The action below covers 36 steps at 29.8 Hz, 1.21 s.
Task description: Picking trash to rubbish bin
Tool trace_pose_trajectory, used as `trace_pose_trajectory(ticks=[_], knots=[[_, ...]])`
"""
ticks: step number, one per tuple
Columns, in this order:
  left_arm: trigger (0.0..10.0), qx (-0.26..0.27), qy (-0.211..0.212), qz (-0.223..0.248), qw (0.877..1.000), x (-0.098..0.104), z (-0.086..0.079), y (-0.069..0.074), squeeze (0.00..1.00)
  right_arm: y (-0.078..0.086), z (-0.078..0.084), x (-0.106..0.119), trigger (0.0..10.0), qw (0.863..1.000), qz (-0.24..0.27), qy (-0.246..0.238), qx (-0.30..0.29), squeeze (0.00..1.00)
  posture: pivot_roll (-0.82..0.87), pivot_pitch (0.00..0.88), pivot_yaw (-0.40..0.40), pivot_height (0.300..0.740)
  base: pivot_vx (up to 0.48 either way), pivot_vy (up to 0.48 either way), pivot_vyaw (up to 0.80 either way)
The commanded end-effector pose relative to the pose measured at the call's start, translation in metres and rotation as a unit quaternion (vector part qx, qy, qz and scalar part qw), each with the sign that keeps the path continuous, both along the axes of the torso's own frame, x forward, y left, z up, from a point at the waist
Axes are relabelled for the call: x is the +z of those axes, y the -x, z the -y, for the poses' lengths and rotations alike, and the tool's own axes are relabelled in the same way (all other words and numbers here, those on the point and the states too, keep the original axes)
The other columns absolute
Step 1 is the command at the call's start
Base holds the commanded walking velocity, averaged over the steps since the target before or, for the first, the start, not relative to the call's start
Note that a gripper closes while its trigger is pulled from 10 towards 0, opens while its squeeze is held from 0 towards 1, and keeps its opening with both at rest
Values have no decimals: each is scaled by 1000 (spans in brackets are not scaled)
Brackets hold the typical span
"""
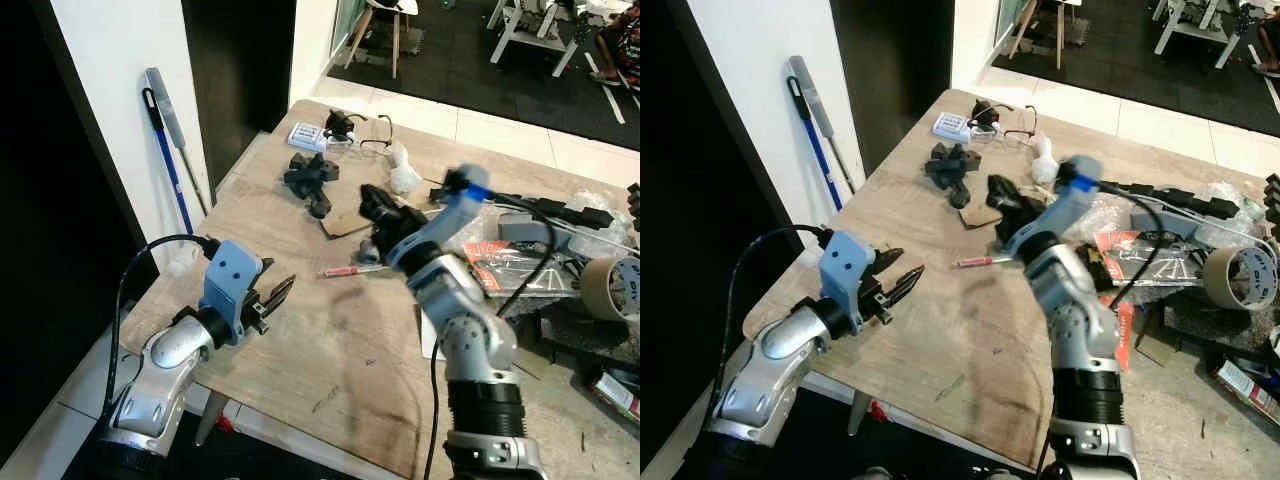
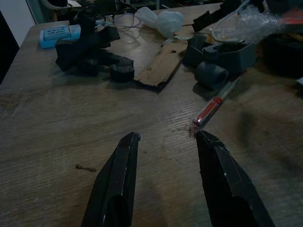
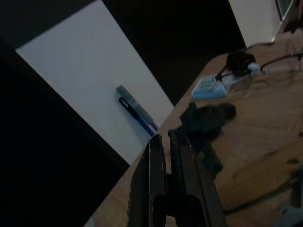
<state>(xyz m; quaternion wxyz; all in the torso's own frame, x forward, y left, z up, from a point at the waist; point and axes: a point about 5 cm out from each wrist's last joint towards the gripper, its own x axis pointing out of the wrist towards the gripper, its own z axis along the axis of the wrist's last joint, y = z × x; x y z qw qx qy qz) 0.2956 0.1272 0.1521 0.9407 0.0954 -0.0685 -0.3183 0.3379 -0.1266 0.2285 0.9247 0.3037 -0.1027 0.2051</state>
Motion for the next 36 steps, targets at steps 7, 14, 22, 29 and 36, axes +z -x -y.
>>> trace_pose_trajectory(ticks=[7, 14, 22, 29, 36], knots=[[10000, 5, 15, -4, 1000, 1, 0, 0, 0, 15, -5, 29, 0, 996, 73, -13, 40, 0, -37, 169, -49, 740, 0, 0, 0], [10000, 9, 16, -4, 1000, 1, -1, 0, 0, 11, -2, 42, 0, 997, 67, -30, 25, 0, -42, 170, -48, 740, 0, 0, 0], [10000, 15, 19, -3, 1000, 1, -2, -1, 0, 15, -8, 46, 706, 996, 80, -9, 40, 0, -47, 166, -47, 740, 0, 0, 0], [10000, 164, 42, 51, 984, 15, -24, -12, 0, 15, -2, 45, 10000, 975, 140, 160, -69, 0, -43, 166, -46, 740, 0, 0, 0], [10000, 303, 167, 48, 937, 24, -50, -5, 0, 23, 8, 38, 10000, 950, 173, 226, -130, 0, -39, 165, -58, 740, 0, 0, 0]])
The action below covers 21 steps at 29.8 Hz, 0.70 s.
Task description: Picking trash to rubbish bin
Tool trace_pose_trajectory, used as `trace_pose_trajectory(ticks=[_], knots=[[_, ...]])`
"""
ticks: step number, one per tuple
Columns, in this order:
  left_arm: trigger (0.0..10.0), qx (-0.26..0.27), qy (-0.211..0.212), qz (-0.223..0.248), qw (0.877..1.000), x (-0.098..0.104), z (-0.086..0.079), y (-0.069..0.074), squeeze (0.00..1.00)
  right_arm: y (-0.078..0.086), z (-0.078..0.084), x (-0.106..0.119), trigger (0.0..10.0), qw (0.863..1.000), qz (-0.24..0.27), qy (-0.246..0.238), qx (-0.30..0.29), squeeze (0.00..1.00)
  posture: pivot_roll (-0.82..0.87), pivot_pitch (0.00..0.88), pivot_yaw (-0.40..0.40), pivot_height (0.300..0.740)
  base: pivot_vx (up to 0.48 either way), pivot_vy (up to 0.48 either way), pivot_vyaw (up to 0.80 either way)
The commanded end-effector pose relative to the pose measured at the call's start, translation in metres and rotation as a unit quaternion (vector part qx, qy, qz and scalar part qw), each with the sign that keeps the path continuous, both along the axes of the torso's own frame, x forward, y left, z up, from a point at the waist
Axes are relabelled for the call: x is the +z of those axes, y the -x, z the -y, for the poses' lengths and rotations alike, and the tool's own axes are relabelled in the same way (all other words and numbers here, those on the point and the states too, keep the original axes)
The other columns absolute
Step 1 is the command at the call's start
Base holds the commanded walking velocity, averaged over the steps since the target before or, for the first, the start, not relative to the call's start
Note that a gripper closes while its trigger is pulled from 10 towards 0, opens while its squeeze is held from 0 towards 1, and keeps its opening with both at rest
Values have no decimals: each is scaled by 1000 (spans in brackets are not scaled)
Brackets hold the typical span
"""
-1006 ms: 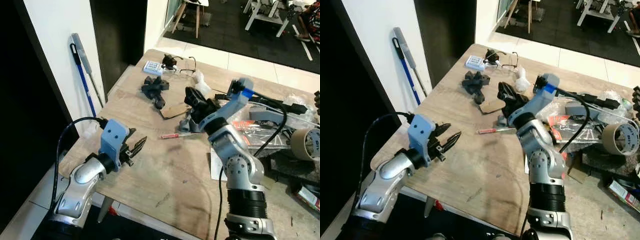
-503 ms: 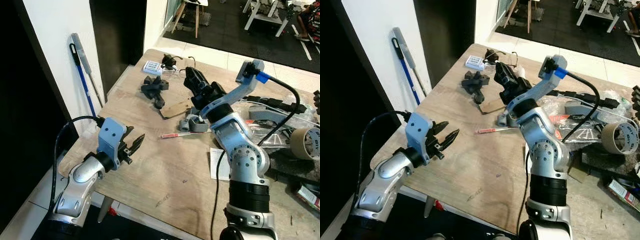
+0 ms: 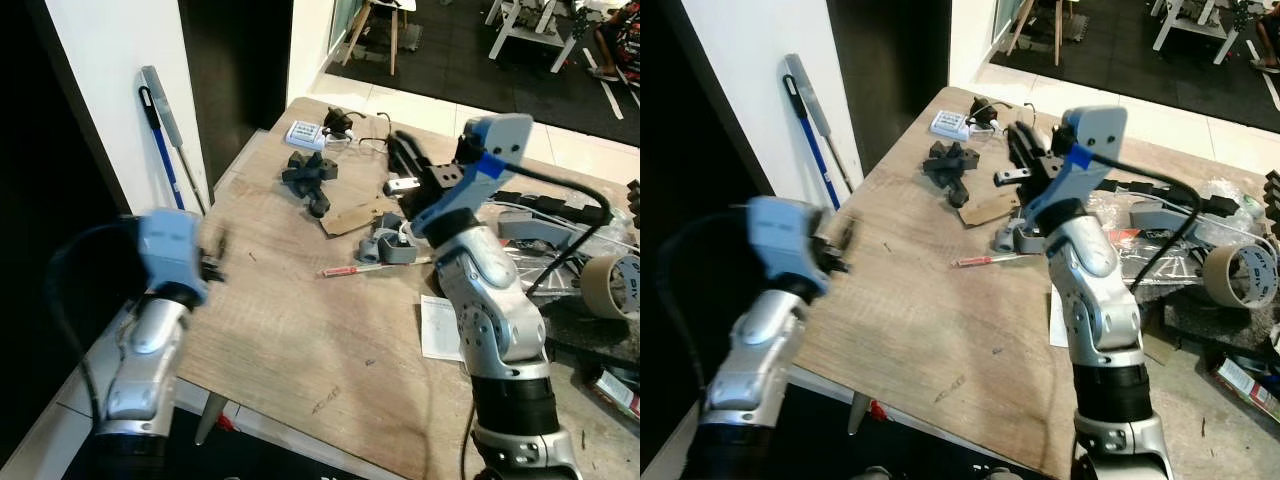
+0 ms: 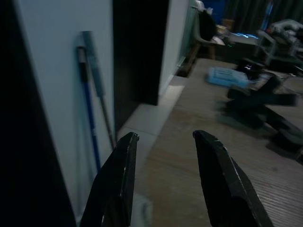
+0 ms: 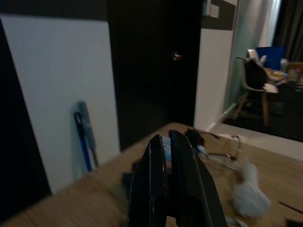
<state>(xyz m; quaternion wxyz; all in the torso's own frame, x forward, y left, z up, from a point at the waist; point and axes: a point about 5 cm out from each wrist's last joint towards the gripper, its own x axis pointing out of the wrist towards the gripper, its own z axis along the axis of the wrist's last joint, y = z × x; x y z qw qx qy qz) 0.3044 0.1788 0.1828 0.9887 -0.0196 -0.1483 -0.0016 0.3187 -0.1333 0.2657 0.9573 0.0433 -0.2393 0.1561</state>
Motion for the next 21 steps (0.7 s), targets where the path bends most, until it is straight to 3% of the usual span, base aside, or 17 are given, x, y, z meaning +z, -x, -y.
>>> trace_pose_trajectory(ticks=[1, 2, 6, 10, 14, 18, 21], knots=[[10000, 2, 7, -17, 1000, -7, 1, 6, 0, 5, 3, -2, 10000, 1000, 12, 15, -17, 0, -39, 165, -58, 740, 0, 0, 0], [10000, 0, -4, -18, 1000, -8, 2, 11, 0, 7, 6, -7, 10000, 998, 17, 51, -39, 0, -34, 166, -57, 740, 0, 0, 0], [10000, 5, -1, -20, 1000, -8, 0, 17, 0, 12, 8, -9, 10000, 991, 44, 102, -68, 0, -37, 160, -57, 740, 0, 0, 0], [10000, 0, -9, -24, 1000, -9, 4, 17, 0, 16, 12, -19, 10000, 988, 51, 122, -84, 0, -34, 152, -60, 740, 0, 0, 0], [10000, -37, -20, -20, 999, -4, 17, 16, 0, 16, 13, -34, 10000, 993, 23, 86, -76, 0, -40, 146, -62, 740, 0, 0, 0], [10000, -34, -18, -21, 999, -3, 17, 16, 0, 16, 9, -40, 10000, 995, 7, 75, -62, 0, -41, 145, -62, 740, 0, 0, 0], [10000, -43, -46, -23, 998, -3, 18, 17, 0, 17, 0, -52, 10000, 998, -25, 44, -25, 0, -28, 140, -67, 740, 0, 0, 0]])
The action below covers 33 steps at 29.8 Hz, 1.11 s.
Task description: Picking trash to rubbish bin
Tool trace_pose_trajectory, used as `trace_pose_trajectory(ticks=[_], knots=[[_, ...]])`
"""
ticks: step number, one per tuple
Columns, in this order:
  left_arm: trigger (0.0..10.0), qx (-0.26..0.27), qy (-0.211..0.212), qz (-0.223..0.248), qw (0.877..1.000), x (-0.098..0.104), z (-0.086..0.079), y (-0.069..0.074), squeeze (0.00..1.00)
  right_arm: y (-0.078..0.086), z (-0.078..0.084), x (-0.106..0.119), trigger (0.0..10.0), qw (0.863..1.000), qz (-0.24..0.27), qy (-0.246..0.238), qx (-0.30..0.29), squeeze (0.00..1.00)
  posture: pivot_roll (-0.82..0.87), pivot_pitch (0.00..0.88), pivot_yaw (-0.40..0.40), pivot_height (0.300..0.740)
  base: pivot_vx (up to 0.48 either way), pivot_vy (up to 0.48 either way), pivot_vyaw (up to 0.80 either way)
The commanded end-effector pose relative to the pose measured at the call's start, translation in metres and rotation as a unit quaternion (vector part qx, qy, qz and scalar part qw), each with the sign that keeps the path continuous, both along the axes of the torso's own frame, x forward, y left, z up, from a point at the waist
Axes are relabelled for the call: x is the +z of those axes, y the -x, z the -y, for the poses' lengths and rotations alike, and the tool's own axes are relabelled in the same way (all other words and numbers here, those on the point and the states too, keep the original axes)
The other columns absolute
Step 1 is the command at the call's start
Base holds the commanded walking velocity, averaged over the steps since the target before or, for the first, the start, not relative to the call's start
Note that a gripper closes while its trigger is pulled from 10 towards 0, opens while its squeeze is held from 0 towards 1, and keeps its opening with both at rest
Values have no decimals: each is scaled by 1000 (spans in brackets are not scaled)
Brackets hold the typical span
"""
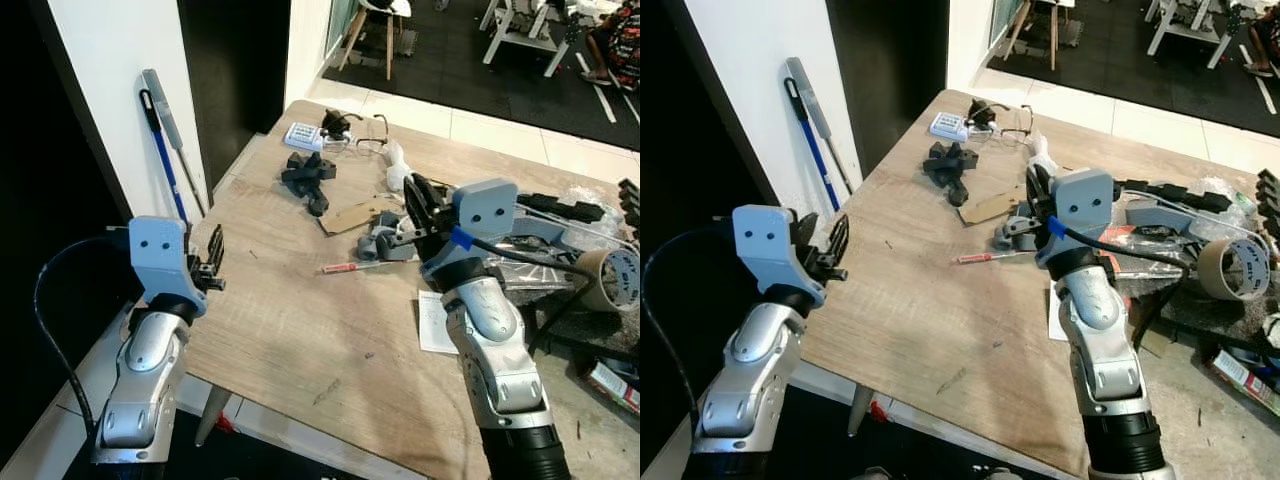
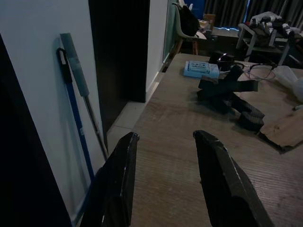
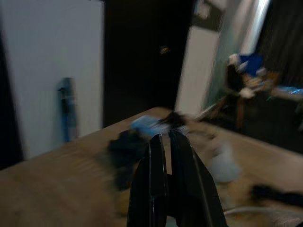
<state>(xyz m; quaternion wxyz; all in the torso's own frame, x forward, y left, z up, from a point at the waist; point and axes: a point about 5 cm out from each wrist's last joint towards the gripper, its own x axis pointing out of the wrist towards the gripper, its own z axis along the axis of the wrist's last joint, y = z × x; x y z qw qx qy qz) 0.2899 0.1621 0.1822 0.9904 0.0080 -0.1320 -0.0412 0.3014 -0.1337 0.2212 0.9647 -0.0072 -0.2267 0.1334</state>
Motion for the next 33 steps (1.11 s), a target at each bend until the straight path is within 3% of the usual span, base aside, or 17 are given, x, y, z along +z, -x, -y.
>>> trace_pose_trajectory(ticks=[1, 6, 7, 10, 12, 13, 15, 17, 18, 21, 23, 24, 29, 30, 31, 32, 33], knots=[[10000, -10, -14, -7, 1000, -2, 2, 3, 0, 1, -7, -12, 10000, 998, -40, -23, 35, 0, -27, 137, -65, 740, 0, 0, 0], [10000, -20, -21, -10, 1000, -3, 2, 4, 0, 4, -20, -20, 10000, 990, -86, -59, 99, 0, -36, 138, -66, 740, 0, 0, 0], [10000, -35, -38, -14, 999, -5, 3, 5, 0, 7, -29, -26, 10000, 980, -118, -69, 143, 0, -39, 138, -68, 740, 0, 0, 0], [10000, -51, -56, -19, 997, -7, 4, 5, 0, 10, -36, -35, 10000, 969, -154, -68, 182, 0, -31, 137, -67, 740, 0, 0, 0], [10000, -89, -84, -27, 992, -9, 8, 8, 0, 16, -49, -59, 10000, 946, -222, -9, 236, 0, -23, 138, -68, 740, 0, 0, 0], [10000, -89, -84, -27, 992, -9, 8, 8, 0, 16, -49, -59, 10000, 946, -222, -9, 236, 0, -23, 138, -68, 740, 0, 0, 0], [10000, -147, -113, -38, 982, -14, 11, 14, 0, 19, -54, -78, 10000, 929, -263, 60, 253, 0, -24, 147, -72, 740, 0, 0, 0], [10000, -204, -149, -56, 966, -24, 13, 24, 0, 20, -54, -87, 10000, 918, -282, 90, 263, 0, -27, 150, -72, 740, 0, 0, 0], [10000, -204, -149, -56, 966, -24, 13, 24, 0, 20, -54, -87, 10000, 918, -282, 90, 263, 0, -27, 150, -72, 740, 0, 0, 0], [10000, -269, -173, -85, 944, -35, 12, 38, 0, 19, -53, -93, 10000, 913, -289, 99, 270, 0, -25, 156, -71, 740, 0, 0, 0], [10000, -276, -175, -87, 941, -35, 12, 39, 0, 18, -53, -93, 10000, 913, -290, 99, 269, 0, -25, 156, -71, 740, 0, 0, 0], [10000, -291, -184, -98, 934, -37, 10, 43, 0, 14, -51, -93, 10000, 914, -287, 115, 261, 0, -20, 162, -74, 740, 0, 0, 0], [10000, -296, -187, -103, 931, -38, 7, 46, 0, 9, -49, -90, 10000, 920, -276, 121, 251, 0, -19, 163, -75, 740, 0, 0, 0], [10000, -296, -187, -103, 931, -37, 7, 46, 0, 6, -47, -86, 10000, 924, -272, 113, 243, 773, -19, 163, -75, 740, 0, 0, 0], [10000, -296, -187, -103, 931, -37, 7, 46, 0, 6, -47, -86, 10000, 924, -272, 113, 243, 773, -19, 163, -75, 740, 0, 0, 0], [10000, -297, -187, -103, 931, -37, 6, 46, 0, 4, -46, -83, 10000, 927, -269, 98, 242, 1000, -21, 164, -75, 740, 0, 0, 0], [10000, -296, -187, -102, 931, -36, 7, 46, 0, 1, -45, -79, 10000, 930, -265, 87, 240, 1000, -22, 164, -73, 740, 0, 0, 0]])
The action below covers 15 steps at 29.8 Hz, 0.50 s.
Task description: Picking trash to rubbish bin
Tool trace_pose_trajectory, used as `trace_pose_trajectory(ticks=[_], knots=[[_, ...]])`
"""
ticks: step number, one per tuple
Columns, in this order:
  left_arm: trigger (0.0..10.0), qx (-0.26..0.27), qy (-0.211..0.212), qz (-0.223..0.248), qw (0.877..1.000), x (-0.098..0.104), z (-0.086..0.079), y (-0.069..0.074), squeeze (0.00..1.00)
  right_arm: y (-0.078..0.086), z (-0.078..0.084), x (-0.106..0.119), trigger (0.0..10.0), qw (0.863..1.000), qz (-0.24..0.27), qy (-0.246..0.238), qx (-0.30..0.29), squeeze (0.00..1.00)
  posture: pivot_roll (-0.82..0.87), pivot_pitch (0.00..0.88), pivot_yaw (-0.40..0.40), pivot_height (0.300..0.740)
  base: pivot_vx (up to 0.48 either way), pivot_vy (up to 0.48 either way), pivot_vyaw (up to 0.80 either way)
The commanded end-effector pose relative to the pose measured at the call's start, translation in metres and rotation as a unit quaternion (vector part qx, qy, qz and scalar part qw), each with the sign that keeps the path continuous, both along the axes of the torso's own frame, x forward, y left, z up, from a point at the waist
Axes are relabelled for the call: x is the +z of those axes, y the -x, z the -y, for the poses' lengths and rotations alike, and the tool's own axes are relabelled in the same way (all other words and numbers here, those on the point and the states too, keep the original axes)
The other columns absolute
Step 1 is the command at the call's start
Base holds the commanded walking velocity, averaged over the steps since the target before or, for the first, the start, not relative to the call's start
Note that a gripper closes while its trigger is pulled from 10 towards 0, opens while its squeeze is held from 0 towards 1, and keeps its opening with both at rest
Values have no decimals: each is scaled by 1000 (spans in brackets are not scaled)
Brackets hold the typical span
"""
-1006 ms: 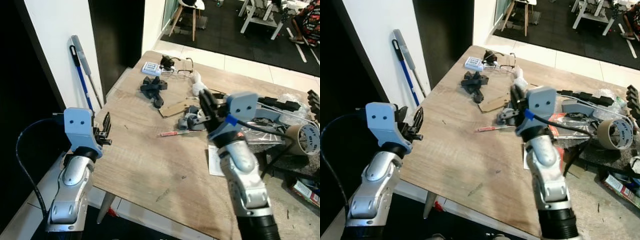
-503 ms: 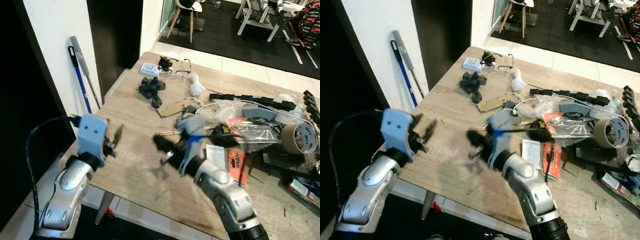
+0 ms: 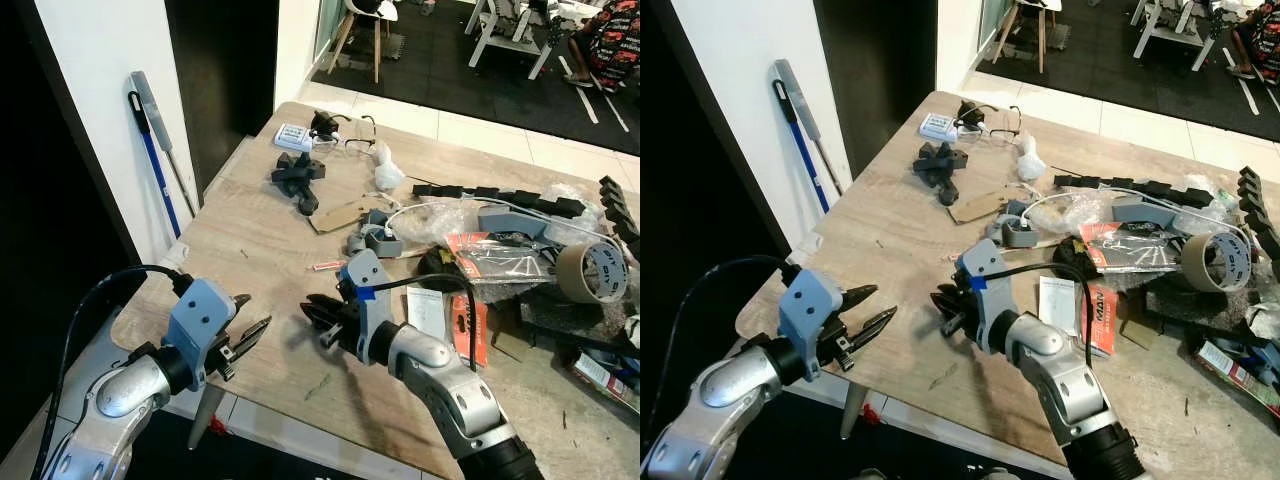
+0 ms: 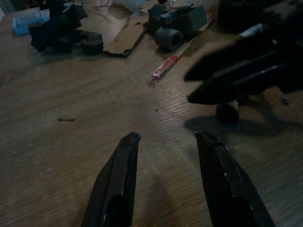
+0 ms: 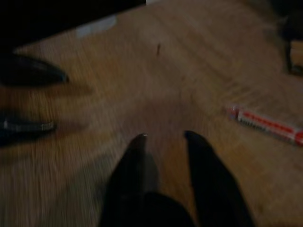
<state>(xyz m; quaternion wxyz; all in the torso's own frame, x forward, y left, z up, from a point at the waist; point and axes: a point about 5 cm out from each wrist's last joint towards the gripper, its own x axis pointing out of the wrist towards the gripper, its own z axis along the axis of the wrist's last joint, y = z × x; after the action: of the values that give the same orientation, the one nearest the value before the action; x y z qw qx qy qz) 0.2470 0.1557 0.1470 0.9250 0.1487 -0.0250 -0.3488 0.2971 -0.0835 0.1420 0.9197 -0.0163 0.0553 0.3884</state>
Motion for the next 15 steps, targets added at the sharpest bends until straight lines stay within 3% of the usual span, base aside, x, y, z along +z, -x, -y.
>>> trace_pose_trajectory(ticks=[1, 3, 4, 5, 6, 8, 12, 13, 14, 15], knots=[[10000, -8, -5, -8, 1000, -1, 0, 3, 0, -3, 5, 0, 10000, 1000, -5, -14, -13, 1000, -22, 164, -73, 740, 0, 0, 0], [10000, -10, -5, -7, 1000, -1, 1, 2, 0, -7, 6, 6, 10000, 999, -2, -42, -25, 1000, -23, 163, -72, 740, 0, 0, 0], [10000, -12, -5, -6, 1000, -1, 2, 1, 0, -9, 8, 11, 10000, 997, -4, -72, -36, 863, -20, 164, -72, 740, 0, 0, 0], [10000, -12, -5, -6, 1000, -1, 2, 1, 0, -9, 8, 11, 10000, 997, -4, -72, -36, 863, -20, 164, -72, 740, 0, 0, 0], [10000, -13, -5, -5, 1000, 0, 2, 0, 0, -11, 10, 19, 10000, 993, -6, -109, -45, 0, -20, 165, -73, 740, 0, 0, 0], [10000, -13, -3, -5, 1000, 2, 0, 0, 0, -15, 18, 34, 10000, 987, 2, -152, -57, 0, -25, 165, -70, 740, 0, 0, 0], [10000, -19, 3, -7, 1000, 4, 0, 0, 0, -14, 31, 46, 10000, 991, 20, -130, -34, 0, -29, 168, -68, 740, 0, 0, 0], [10000, -17, 3, -2, 1000, 5, 1, -1, 0, -10, 37, 45, 10000, 996, 33, -82, -11, 655, -35, 169, -64, 740, 0, 0, 0], [10000, -16, 5, 1, 1000, 5, 2, -1, 0, -7, 44, 42, 10000, 999, 40, -26, 12, 1000, -35, 169, -64, 740, 0, 0, 0], [10000, -16, 7, 3, 1000, 5, 3, -2, 0, -3, 51, 38, 10000, 998, 40, 24, 39, 1000, -39, 170, -64, 740, 0, 0, 0]])
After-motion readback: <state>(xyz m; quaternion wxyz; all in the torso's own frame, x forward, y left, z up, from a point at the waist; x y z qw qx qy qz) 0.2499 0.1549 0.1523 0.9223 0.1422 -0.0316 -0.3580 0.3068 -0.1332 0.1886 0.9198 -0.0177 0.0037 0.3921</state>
